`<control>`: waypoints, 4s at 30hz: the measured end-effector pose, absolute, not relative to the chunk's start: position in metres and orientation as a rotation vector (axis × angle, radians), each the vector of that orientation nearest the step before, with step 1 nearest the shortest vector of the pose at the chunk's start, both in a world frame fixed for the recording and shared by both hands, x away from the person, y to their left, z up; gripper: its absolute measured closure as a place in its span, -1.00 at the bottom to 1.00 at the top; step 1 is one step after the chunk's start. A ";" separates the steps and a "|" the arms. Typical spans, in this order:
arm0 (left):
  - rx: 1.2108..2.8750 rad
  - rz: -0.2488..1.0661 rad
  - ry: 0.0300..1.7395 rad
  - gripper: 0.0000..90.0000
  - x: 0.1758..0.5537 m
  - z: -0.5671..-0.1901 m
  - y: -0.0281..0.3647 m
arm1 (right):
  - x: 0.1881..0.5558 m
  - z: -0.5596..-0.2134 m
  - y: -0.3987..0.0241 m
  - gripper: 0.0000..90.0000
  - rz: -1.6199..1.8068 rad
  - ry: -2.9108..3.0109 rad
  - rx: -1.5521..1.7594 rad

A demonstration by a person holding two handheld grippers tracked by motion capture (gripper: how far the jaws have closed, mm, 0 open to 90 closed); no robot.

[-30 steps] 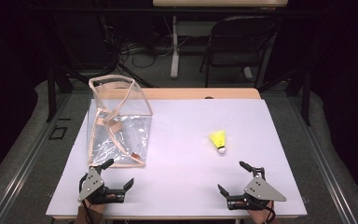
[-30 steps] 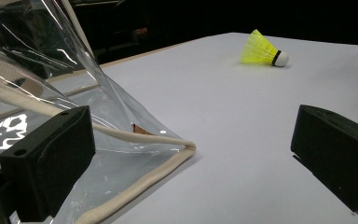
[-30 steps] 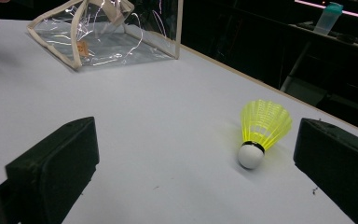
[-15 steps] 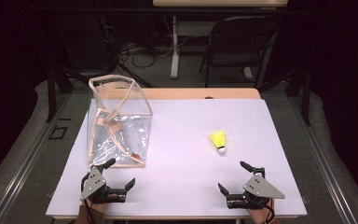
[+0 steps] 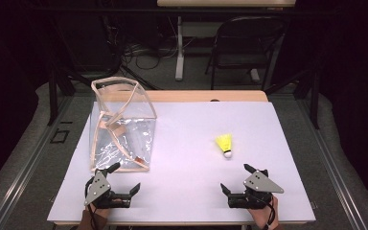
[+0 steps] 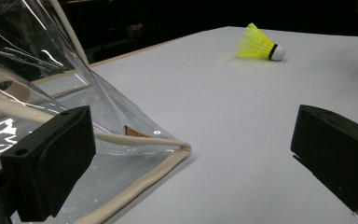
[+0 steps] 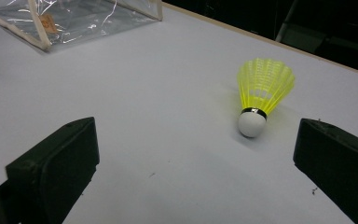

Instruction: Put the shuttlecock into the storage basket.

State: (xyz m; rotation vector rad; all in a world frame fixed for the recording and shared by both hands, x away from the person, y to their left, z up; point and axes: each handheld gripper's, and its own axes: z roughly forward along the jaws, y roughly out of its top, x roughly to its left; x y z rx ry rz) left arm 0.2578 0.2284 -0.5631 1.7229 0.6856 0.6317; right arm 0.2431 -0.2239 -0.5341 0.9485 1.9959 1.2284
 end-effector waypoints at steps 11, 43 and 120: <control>1.728 0.634 0.678 -1.00 0.258 -0.563 0.227 | 0.258 -0.535 -0.220 -1.00 1.156 2.030 1.040; 1.725 0.618 0.662 -1.00 0.261 -0.562 0.225 | 0.296 -0.537 -0.212 -1.00 1.031 2.102 1.199; 1.738 0.625 0.651 -1.00 0.262 -0.561 0.222 | 0.381 -0.543 -0.194 0.33 0.797 2.055 1.559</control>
